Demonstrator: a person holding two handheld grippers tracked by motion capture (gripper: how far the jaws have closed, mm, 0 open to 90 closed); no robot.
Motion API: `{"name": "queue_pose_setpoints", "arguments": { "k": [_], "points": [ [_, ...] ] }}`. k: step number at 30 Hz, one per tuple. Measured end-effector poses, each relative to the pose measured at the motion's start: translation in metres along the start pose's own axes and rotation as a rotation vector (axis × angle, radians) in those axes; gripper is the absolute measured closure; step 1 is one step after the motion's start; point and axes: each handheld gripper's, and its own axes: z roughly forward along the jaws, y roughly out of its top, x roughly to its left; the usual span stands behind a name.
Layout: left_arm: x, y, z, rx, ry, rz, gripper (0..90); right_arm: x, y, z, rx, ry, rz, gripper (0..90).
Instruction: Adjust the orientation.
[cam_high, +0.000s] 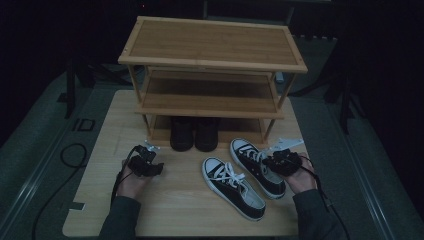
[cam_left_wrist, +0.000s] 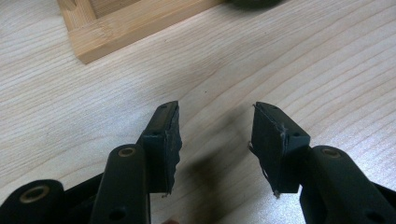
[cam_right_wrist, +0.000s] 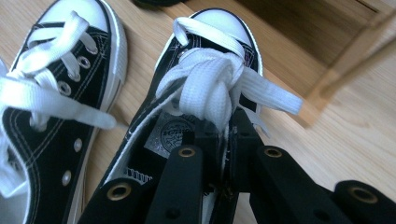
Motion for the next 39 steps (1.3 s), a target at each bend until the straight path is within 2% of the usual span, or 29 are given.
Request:
{"name": "queue_pose_setpoints", "arguments": {
  "k": [3, 10, 21, 26, 35, 39],
  "points": [
    [0.0, 0.0, 0.0, 0.0, 0.001, -0.002, 52.5, 0.002, 0.004, 0.007, -0.009, 0.023, -0.03, 85.3],
    [0.0, 0.0, 0.0, 0.0, 0.0, -0.002, 52.4, 0.004, 0.01, 0.017, -0.019, 0.048, -0.06, 85.3],
    [0.0, 0.0, 0.0, 0.001, 0.001, -0.002, 52.4, 0.003, 0.004, 0.018, -0.038, 0.101, -0.103, 85.3],
    [0.0, 0.0, 0.0, 0.0, 0.0, -0.004, 52.4, 0.004, 0.0, 0.017, -0.03, 0.125, -0.131, 85.3],
    [0.0, -0.001, 0.0, 0.0, 0.001, -0.004, 52.4, 0.002, -0.01, 0.017, -0.017, 0.163, -0.136, 85.2],
    [0.0, 0.0, 0.0, 0.002, 0.001, -0.001, 52.2, 0.0, -0.014, 0.018, 0.013, 0.161, -0.148, 85.1]
  ]
}}
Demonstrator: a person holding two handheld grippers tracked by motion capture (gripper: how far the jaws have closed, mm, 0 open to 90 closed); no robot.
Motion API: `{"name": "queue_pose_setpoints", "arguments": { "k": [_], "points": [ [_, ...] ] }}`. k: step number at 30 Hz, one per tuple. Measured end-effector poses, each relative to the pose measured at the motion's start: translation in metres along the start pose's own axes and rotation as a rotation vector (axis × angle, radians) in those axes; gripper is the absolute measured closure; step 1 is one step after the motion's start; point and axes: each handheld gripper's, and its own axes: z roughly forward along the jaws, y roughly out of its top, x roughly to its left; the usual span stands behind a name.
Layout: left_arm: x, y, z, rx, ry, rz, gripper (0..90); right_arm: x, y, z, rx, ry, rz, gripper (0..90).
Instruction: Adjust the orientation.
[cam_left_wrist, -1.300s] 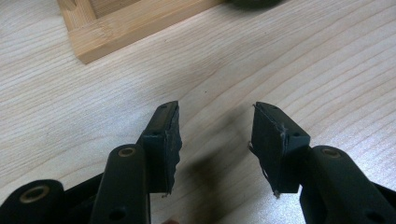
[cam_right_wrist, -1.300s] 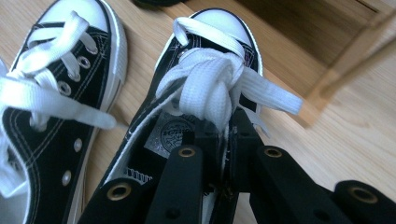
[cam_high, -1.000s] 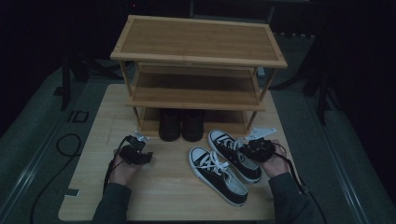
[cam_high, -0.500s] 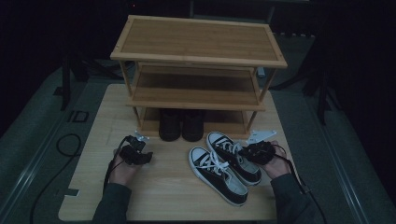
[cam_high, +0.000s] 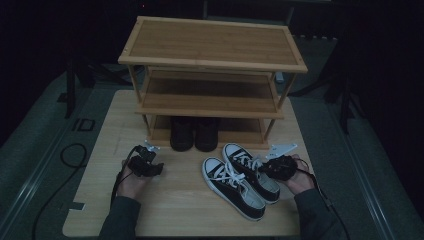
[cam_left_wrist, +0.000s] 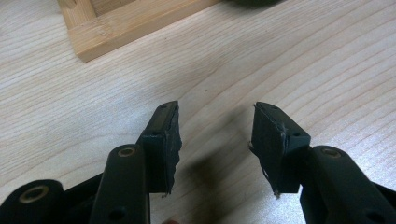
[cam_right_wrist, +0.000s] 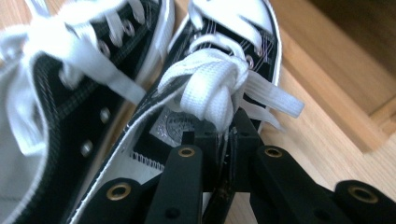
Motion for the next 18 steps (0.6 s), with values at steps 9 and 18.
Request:
{"name": "queue_pose_setpoints", "arguments": {
  "k": [9, 18],
  "points": [
    [0.0009, -0.0002, -0.0006, -0.002, 0.0, -0.003, 52.2, -0.003, -0.0011, -0.0001, 0.006, -0.018, 0.0, 85.1],
    [-0.0002, 0.0, -0.0006, -0.001, 0.0, 0.0, 52.2, 0.0, -0.0098, -0.0034, -0.004, 0.045, 0.021, 84.9]
  ]
}}
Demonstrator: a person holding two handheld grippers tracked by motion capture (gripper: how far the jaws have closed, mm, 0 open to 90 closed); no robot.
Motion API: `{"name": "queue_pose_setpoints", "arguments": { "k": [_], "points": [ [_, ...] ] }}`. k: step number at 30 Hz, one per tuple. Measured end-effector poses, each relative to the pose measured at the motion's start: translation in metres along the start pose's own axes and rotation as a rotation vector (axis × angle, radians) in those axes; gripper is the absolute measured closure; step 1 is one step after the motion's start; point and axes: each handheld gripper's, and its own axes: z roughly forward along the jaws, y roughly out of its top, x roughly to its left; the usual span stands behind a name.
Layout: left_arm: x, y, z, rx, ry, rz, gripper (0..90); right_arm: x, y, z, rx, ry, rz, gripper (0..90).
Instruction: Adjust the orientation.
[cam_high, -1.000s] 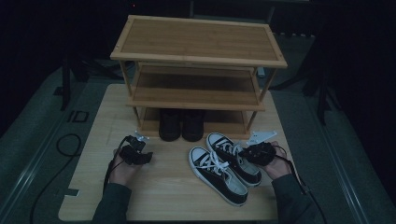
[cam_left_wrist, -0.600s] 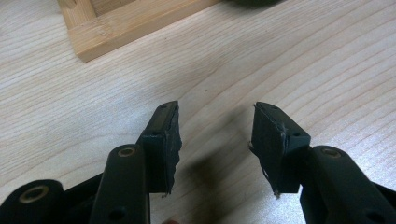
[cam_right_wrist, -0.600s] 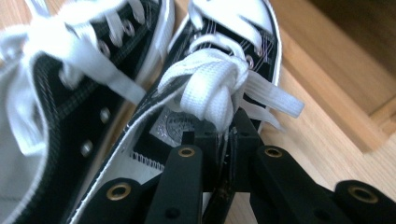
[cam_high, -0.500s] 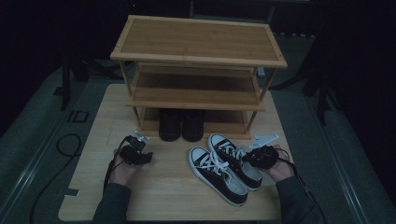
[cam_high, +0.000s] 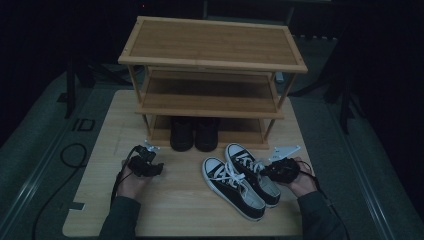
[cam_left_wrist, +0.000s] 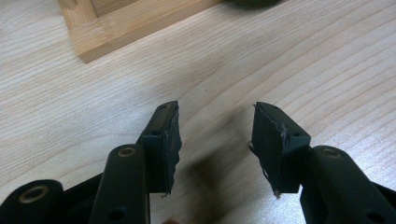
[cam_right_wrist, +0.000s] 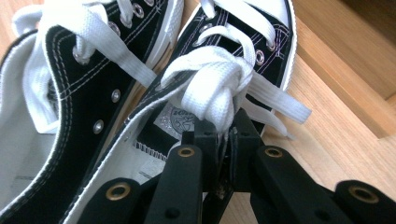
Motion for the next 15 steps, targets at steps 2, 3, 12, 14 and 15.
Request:
{"name": "queue_pose_setpoints", "arguments": {
  "k": [2, 3, 12, 14, 15],
  "points": [
    [0.0, 0.0, 0.0, 0.0, 0.0, -0.003, 52.2, -0.001, 0.0, 0.001, -0.002, 0.006, 0.006, 84.7],
    [0.001, 0.0, 0.0, 0.0, 0.0, -0.003, 52.2, -0.001, 0.0, 0.001, 0.002, 0.014, 0.011, 83.8],
    [0.002, -0.001, -0.001, -0.001, 0.001, -0.006, 52.2, 0.004, 0.01, -0.004, 0.072, 0.02, 0.011, 62.6],
    [0.001, -0.001, 0.0, 0.0, 0.001, -0.006, 52.2, 0.004, 0.011, -0.009, 0.065, 0.01, 0.022, 59.2],
    [0.001, -0.001, 0.0, 0.0, 0.001, -0.006, 52.2, 0.004, 0.012, -0.011, 0.061, 0.007, 0.025, 57.2]
  ]
}}
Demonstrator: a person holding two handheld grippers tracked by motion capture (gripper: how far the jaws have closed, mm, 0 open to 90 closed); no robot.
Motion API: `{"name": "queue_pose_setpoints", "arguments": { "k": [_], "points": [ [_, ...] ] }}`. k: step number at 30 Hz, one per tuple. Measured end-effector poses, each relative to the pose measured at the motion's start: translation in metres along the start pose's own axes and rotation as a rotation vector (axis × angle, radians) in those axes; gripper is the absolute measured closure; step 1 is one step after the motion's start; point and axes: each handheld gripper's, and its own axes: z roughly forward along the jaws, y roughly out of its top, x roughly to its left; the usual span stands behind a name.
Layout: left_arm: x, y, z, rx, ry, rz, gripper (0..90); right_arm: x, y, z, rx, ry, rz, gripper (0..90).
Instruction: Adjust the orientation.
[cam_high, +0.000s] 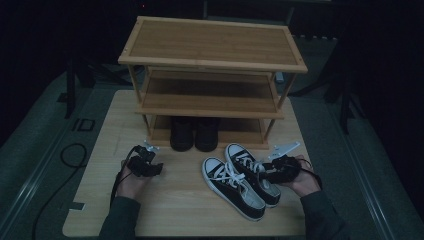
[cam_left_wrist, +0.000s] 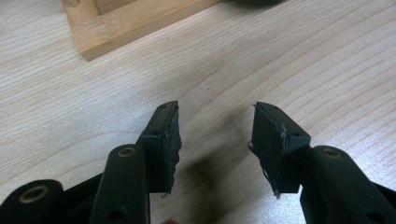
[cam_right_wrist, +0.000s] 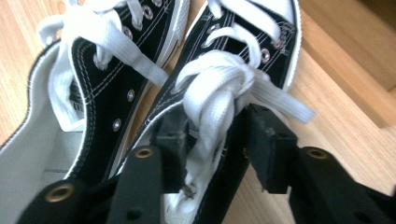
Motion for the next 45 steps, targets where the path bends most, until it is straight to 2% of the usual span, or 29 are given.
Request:
{"name": "queue_pose_setpoints", "arguments": {
  "k": [14, 20, 29, 37, 45],
  "points": [
    [0.001, -0.001, 0.0, 0.0, 0.002, -0.008, 52.1, 0.001, 0.004, -0.025, -0.034, -0.056, 0.037, 41.4],
    [0.001, -0.001, 0.0, 0.0, 0.002, -0.007, 52.1, 0.006, 0.006, -0.033, -0.054, -0.072, 0.045, 38.2],
    [0.001, -0.001, 0.0, 0.0, 0.003, -0.006, 51.9, 0.021, 0.004, -0.033, -0.047, -0.069, 0.021, 39.3],
    [0.001, -0.001, 0.0, 0.001, 0.004, -0.005, 51.7, 0.034, 0.003, -0.04, -0.089, -0.077, 0.011, 43.2],
    [0.001, -0.001, 0.0, 0.0, 0.004, -0.005, 51.6, 0.045, 0.005, -0.031, -0.054, -0.049, -0.015, 44.3]
  ]
}}
